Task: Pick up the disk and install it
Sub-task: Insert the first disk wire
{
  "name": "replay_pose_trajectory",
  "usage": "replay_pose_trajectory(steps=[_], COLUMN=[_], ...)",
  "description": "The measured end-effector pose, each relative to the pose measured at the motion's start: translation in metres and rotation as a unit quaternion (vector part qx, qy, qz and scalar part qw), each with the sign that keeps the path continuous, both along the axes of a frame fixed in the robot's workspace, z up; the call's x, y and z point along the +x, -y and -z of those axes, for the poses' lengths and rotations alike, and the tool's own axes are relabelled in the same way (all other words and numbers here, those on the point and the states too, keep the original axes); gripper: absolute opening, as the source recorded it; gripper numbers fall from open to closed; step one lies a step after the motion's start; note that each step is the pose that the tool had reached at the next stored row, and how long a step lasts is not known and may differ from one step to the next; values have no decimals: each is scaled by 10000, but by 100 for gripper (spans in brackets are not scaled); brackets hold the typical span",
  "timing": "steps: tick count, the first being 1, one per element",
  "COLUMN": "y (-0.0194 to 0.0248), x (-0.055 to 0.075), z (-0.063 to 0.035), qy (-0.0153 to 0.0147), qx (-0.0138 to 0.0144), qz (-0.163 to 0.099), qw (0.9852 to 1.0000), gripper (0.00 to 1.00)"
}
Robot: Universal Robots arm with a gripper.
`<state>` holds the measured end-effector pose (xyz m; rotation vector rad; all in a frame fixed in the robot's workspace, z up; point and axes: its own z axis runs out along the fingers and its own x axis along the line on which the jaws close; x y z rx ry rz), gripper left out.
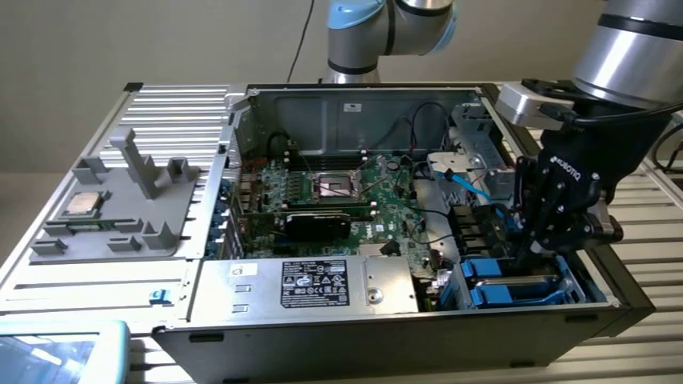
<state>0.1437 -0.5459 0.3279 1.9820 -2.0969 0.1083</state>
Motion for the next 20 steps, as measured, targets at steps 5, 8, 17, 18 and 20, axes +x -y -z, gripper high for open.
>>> replay_pose_trajectory(steps=[5, 8, 17, 18, 20], y=[6, 8, 7, 7, 8], x=[4, -3, -7, -6, -6], z=[7, 14, 23, 23, 26], qy=[1, 2, 3, 3, 3], qx=[1, 1, 2, 2, 1], qz=[-2, -1, 8, 8, 9], qw=[10000, 10000, 10000, 10000, 10000], gripper=[16, 16, 16, 16, 16])
